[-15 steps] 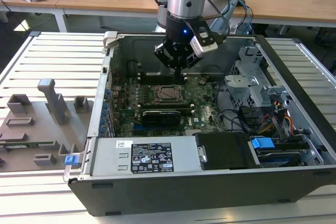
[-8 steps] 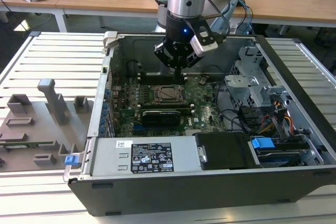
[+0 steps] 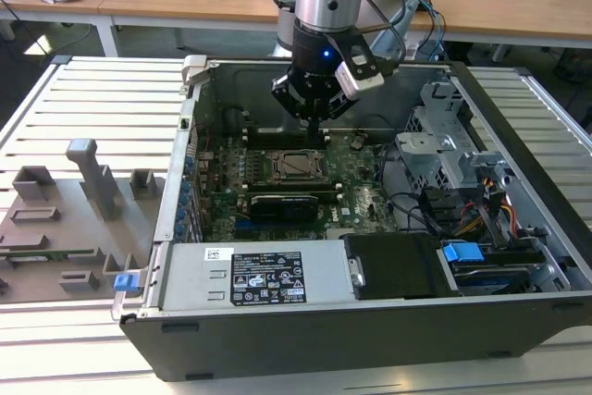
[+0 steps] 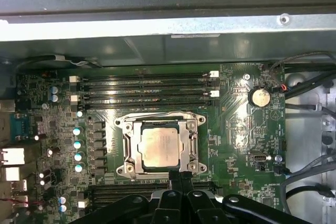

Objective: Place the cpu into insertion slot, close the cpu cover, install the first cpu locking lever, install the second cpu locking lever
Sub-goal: 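Install the second cpu locking lever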

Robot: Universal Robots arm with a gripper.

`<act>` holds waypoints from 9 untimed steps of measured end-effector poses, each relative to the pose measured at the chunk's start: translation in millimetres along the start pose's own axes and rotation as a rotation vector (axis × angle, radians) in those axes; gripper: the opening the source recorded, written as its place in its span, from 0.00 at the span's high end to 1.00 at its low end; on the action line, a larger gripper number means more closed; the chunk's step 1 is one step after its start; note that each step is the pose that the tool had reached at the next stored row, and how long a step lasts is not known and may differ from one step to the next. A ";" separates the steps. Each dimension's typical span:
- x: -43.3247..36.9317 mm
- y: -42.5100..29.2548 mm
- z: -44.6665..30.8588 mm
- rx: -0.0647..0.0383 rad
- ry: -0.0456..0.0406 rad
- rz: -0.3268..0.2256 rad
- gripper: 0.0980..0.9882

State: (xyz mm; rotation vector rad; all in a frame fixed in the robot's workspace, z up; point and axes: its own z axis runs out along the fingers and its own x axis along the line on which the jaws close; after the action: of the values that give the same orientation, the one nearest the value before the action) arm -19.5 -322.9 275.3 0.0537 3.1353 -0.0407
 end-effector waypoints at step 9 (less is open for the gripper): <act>-0.8 -20.5 0.8 0.000 -0.0001 0.000 0.99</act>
State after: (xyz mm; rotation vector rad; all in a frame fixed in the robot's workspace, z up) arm -19.5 -343.5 275.1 0.0535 3.1353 -0.0405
